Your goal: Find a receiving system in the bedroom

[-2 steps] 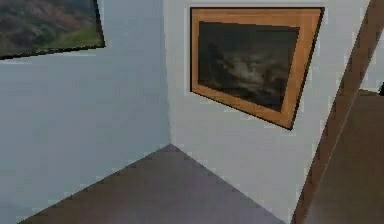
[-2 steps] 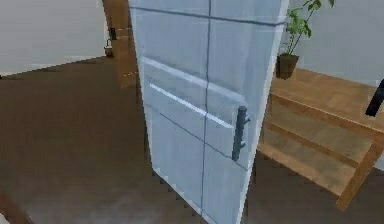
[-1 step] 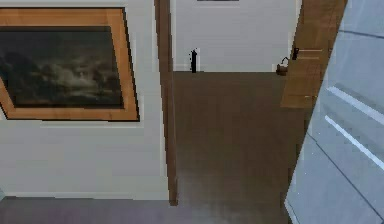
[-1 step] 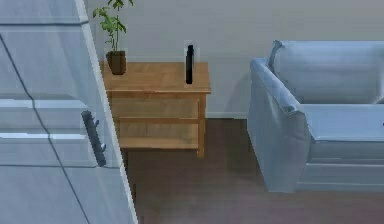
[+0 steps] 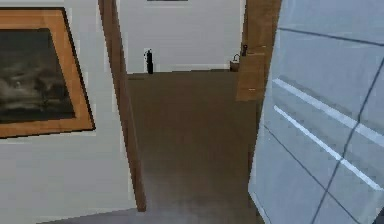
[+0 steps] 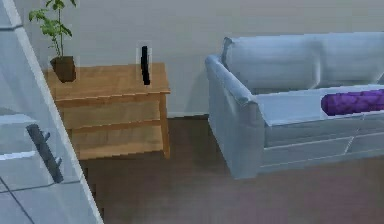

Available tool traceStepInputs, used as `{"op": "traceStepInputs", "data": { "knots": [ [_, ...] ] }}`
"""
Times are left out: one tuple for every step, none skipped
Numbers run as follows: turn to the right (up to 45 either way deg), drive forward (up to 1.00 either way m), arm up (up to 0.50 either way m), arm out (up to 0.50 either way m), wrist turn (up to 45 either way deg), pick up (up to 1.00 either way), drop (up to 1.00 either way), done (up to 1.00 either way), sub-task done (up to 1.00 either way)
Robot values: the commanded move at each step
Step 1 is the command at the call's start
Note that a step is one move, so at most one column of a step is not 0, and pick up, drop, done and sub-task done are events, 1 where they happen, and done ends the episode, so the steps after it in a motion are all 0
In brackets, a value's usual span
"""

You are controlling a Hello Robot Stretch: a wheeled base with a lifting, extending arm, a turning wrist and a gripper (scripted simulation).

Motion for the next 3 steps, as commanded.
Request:
{"op": "traceStepInputs", "data": {
  "knots": [
    [0.0, 1.0, 0.0, 0.0, 0.0, 0.0, 0.0, 0.0, 0.0],
    [6.0, 0.0, 0.0, 0.0, 0.0, 0.0, 0.0, 0.0, 0.0],
    [0.0, 0.35, 0.0, 0.0, 0.0, 0.0, 0.0, 0.0, 0.0]
  ]
}}
